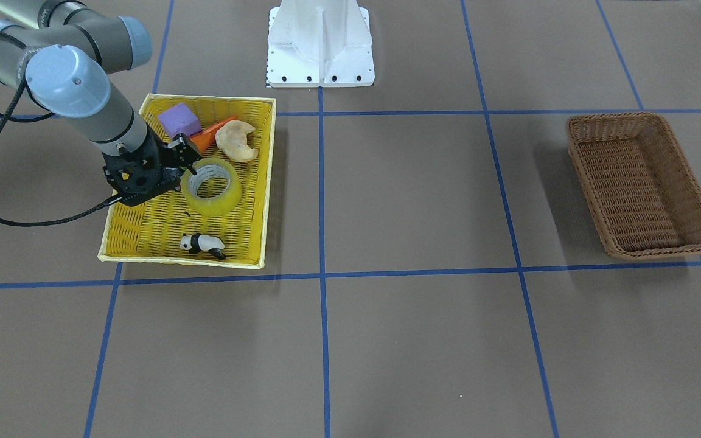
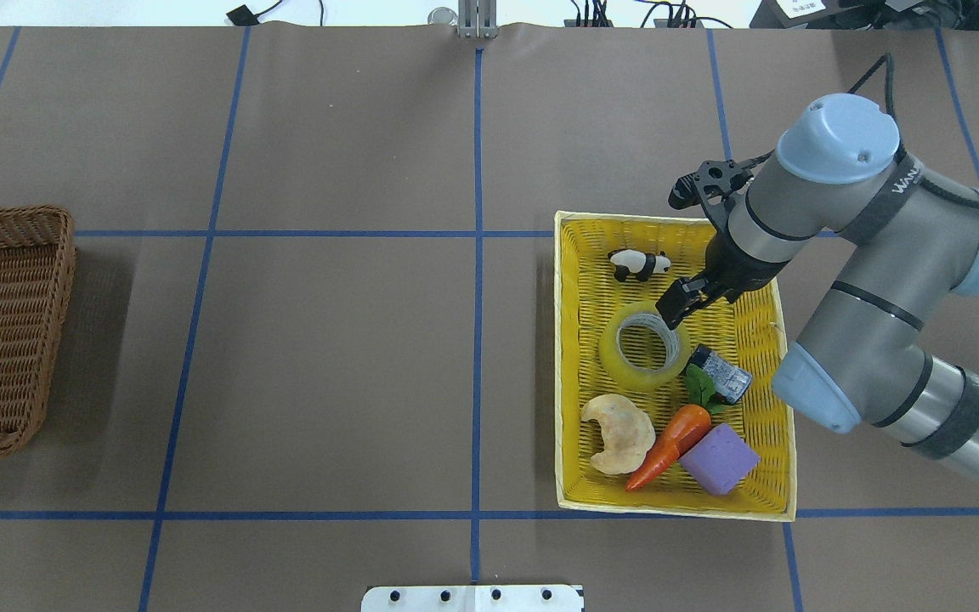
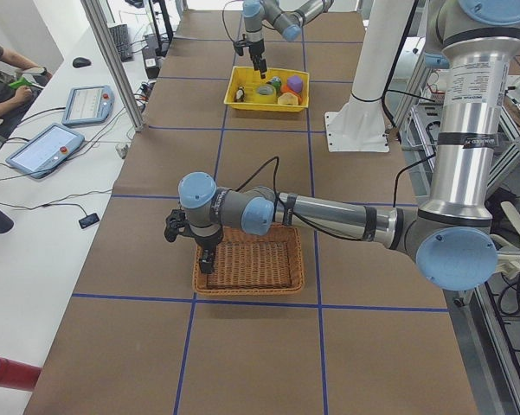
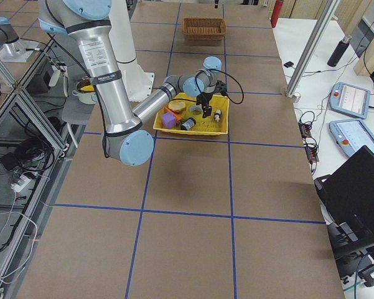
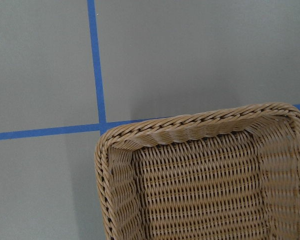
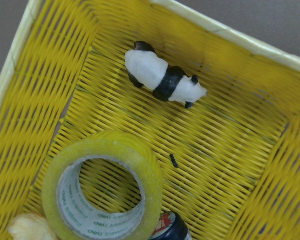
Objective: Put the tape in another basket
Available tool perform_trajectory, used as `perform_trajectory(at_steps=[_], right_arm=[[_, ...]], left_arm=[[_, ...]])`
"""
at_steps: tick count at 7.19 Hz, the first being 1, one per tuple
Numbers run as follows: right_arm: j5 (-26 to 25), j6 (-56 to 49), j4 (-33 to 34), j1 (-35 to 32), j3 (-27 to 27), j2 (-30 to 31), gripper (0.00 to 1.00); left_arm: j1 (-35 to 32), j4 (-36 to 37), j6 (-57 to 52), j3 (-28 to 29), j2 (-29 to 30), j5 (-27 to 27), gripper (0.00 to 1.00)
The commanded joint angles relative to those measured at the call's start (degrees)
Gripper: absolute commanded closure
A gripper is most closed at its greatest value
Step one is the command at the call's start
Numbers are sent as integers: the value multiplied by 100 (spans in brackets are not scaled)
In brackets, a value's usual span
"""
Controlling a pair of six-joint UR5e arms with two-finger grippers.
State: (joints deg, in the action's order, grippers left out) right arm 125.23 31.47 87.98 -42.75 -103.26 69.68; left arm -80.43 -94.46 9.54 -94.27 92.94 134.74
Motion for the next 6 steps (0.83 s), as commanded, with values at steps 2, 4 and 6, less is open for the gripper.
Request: perform_trajectory(at_steps=[2, 4, 6], right_arm=[[-138, 8, -290, 206, 218, 28, 5], [-130, -1, -299, 241, 244, -7, 8], [-156, 8, -299, 285, 349, -7, 9]], left_arm=[[1, -3, 4, 5, -4, 0, 2], [1, -3, 4, -4, -4, 0, 2], [1, -11, 4, -13, -4, 8, 2]])
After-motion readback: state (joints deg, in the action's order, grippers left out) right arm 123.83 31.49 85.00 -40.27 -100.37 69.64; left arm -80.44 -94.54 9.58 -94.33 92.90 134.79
